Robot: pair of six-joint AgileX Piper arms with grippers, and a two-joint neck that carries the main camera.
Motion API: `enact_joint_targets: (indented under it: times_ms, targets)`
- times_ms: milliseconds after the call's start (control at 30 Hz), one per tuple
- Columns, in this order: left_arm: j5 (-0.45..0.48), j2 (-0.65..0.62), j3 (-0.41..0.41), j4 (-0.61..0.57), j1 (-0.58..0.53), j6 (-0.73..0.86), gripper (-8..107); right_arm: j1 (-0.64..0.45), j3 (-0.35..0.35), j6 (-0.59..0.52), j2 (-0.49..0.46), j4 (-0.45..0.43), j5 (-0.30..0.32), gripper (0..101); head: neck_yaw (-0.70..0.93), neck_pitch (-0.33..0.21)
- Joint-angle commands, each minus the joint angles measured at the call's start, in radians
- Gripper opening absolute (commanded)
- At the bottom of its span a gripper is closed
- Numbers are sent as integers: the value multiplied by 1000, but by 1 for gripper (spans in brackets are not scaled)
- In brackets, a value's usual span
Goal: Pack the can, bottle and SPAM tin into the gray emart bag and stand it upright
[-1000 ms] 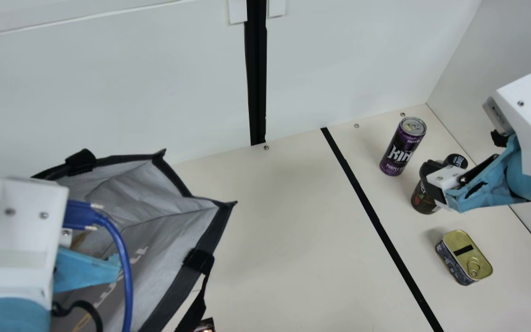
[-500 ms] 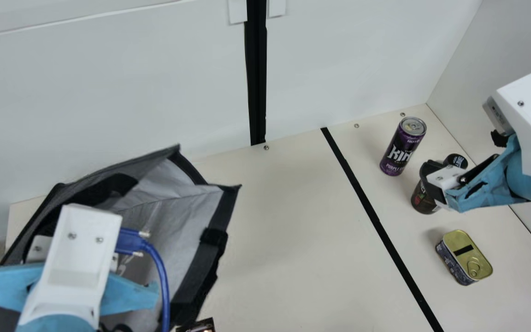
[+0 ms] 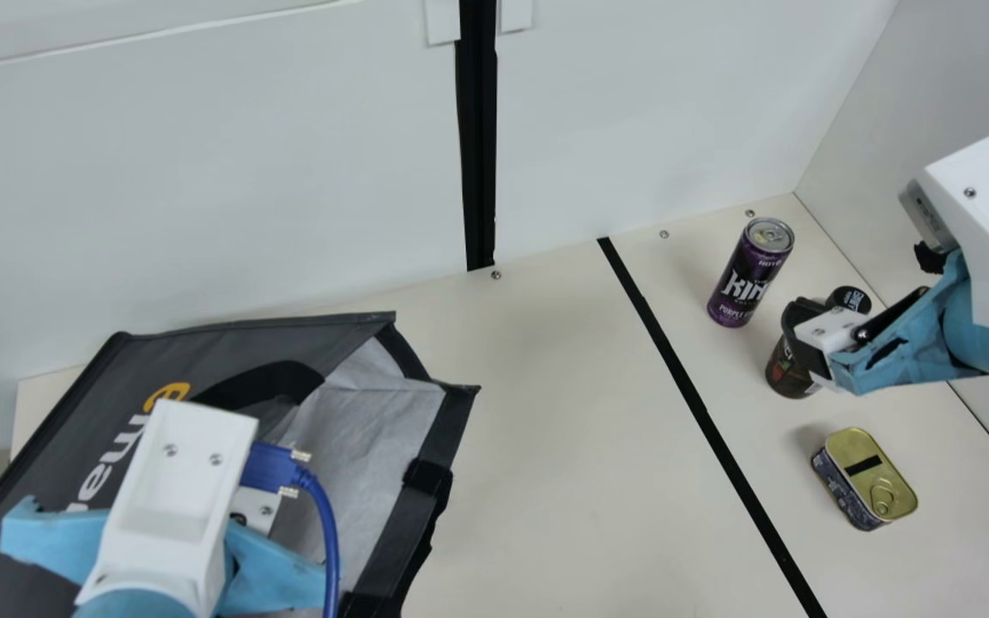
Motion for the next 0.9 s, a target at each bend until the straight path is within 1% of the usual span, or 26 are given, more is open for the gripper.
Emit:
enact_joint_targets:
  times_ms: [0, 467, 867]
  targets:
    - [-36, -1, 6, -103, 27, 25, -8, 0, 0, 0, 0, 0, 0, 95, -2, -23]
    - [-170, 2, 52, -437, 182, 203, -8, 0, 0, 0, 0, 0, 0, 95, -2, -23]
    - [-222, 17, 79, -711, 303, 377, -8, 0, 0, 0, 0, 0, 0, 95, -2, -23]
